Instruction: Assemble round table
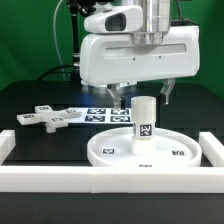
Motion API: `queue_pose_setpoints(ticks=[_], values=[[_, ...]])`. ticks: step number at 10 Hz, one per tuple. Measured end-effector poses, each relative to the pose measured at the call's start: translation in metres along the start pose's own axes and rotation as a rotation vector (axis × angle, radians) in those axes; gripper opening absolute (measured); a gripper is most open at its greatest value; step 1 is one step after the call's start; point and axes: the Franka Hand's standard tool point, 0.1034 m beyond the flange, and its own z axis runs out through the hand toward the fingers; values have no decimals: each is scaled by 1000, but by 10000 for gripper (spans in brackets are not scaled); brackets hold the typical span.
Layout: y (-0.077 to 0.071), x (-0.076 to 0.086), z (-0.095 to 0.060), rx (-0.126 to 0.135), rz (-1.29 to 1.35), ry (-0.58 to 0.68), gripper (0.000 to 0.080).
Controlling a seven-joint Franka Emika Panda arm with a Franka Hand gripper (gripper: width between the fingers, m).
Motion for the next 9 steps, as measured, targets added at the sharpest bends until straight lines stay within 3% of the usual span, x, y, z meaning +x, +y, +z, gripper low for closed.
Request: queue_pose_setpoints(ticks=[3,4,5,9], values=[[-2,-1,2,2,-2,-4,630],[-2,-1,2,2,-2,-4,452],[-2,-1,2,2,-2,-4,407],[-3,-1,2,7,105,-3,407]])
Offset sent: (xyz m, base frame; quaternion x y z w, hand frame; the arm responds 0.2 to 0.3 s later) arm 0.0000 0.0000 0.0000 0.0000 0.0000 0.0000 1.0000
